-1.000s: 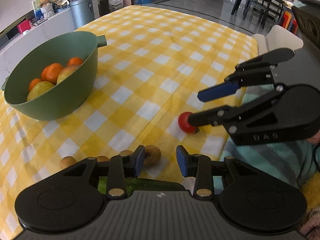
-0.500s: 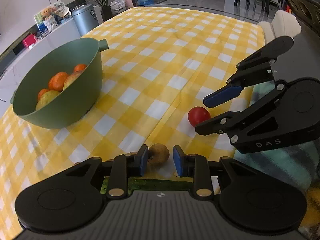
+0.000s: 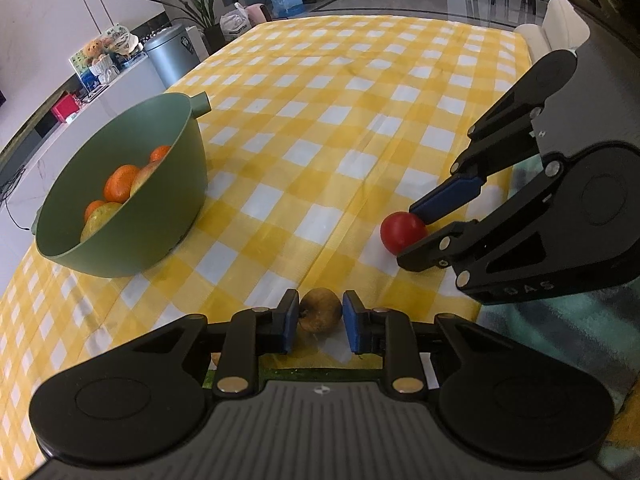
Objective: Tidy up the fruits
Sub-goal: 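Grasp a brown kiwi with the left tool while the right tool grasps the red cherry tomato, then carry the kiwi and cherry tomato over the green colander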
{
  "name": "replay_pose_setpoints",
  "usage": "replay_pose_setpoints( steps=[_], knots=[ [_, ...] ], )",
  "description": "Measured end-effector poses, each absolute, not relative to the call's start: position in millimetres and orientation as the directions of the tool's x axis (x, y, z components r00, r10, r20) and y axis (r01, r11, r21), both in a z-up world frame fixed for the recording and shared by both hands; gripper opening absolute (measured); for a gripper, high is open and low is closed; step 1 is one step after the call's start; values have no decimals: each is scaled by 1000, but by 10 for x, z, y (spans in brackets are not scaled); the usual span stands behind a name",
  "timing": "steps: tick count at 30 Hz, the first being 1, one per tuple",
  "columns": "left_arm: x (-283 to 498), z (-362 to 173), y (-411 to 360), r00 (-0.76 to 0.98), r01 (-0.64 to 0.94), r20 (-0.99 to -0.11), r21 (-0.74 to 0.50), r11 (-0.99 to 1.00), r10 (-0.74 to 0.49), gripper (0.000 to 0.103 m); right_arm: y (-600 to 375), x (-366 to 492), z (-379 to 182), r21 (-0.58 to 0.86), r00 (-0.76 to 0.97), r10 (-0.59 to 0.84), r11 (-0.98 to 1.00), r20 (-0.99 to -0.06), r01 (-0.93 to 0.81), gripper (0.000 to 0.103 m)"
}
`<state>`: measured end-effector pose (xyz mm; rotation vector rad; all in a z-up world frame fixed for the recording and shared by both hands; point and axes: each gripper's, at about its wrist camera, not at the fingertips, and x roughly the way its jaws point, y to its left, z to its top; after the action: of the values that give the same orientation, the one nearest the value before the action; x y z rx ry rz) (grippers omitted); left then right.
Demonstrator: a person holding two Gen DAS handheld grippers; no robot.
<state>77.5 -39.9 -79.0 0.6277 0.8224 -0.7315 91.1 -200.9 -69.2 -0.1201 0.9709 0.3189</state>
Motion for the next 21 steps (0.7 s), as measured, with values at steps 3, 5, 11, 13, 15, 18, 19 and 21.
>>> replay_pose_setpoints(
  steps=[3, 5, 11, 13, 15, 18, 19, 21],
  knots=[
    [770, -790, -406, 473, 777, -819, 214, 592, -325, 26, -2003, 915, -699, 44, 520, 214, 947, -827, -319, 25],
    [772, -788, -407, 473, 776, -819, 212, 594, -326, 26, -2001, 910, -698, 43, 521, 214, 946, -826, -320, 24],
    [776, -770, -408, 482, 767, -812, 210, 606, -330, 25, -2017, 897, -682, 44, 533, 216, 948, -818, -316, 24],
    [784, -749, -395, 486, 762, -807, 204, 615, -335, 25, -2021, 890, -676, 45, 537, 217, 948, -815, -316, 24],
    [797, -722, -377, 491, 756, -801, 196, 625, -343, 25, -2025, 885, -669, 47, 540, 220, 948, -812, -315, 23],
    [816, -686, -354, 494, 749, -793, 181, 637, -355, 25, -2044, 883, -655, 58, 546, 227, 949, -806, -310, 23],
    [821, -675, -344, 496, 747, -791, 176, 641, -360, 25, -2052, 882, -647, 63, 548, 231, 949, -804, -308, 23],
    [843, -642, -316, 494, 741, -785, 156, 653, -373, 25, -2078, 878, -625, 81, 555, 245, 950, -795, -302, 23]
  ],
)
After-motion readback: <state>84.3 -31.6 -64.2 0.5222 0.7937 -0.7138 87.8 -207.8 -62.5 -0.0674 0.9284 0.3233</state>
